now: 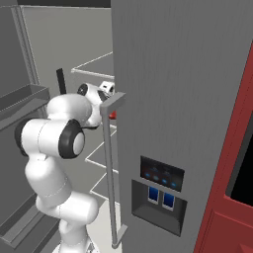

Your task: Place the steak on the counter behind the older steak on the same shelf of the fridge to maintain FIFO order. Close the fridge door when finished.

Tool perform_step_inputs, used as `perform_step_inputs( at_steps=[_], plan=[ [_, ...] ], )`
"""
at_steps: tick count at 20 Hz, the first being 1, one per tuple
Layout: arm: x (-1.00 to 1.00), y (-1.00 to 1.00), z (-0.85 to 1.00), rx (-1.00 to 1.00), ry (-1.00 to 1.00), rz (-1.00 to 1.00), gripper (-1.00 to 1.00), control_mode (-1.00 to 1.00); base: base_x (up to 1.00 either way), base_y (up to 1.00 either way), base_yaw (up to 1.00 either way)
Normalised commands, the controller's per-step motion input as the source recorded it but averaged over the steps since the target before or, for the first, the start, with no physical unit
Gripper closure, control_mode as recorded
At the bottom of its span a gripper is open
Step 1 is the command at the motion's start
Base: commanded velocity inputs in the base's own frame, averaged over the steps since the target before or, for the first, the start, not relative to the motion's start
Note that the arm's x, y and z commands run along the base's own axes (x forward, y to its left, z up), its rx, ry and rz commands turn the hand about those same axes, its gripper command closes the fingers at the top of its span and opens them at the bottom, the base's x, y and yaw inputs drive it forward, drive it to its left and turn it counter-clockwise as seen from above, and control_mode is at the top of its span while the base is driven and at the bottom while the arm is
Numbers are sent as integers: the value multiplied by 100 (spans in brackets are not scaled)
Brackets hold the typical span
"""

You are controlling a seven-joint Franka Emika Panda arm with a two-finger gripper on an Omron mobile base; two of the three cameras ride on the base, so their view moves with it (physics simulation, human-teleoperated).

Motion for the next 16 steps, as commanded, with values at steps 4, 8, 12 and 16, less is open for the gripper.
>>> perform_step_inputs(
  at_steps=[4, 8, 12, 16],
  plan=[
    [50, 0, -2, -8, -3, 9, 100, -100, 0, 0, 0],
    [55, 0, -22, -4, 0, 8, 100, -100, 0, 0, 0],
    [52, 0, -20, -1, 0, 5, 100, -100, 0, 0, 0],
    [53, 0, -22, -2, 0, 0, 100, -100, 0, 0, 0]
  ],
)
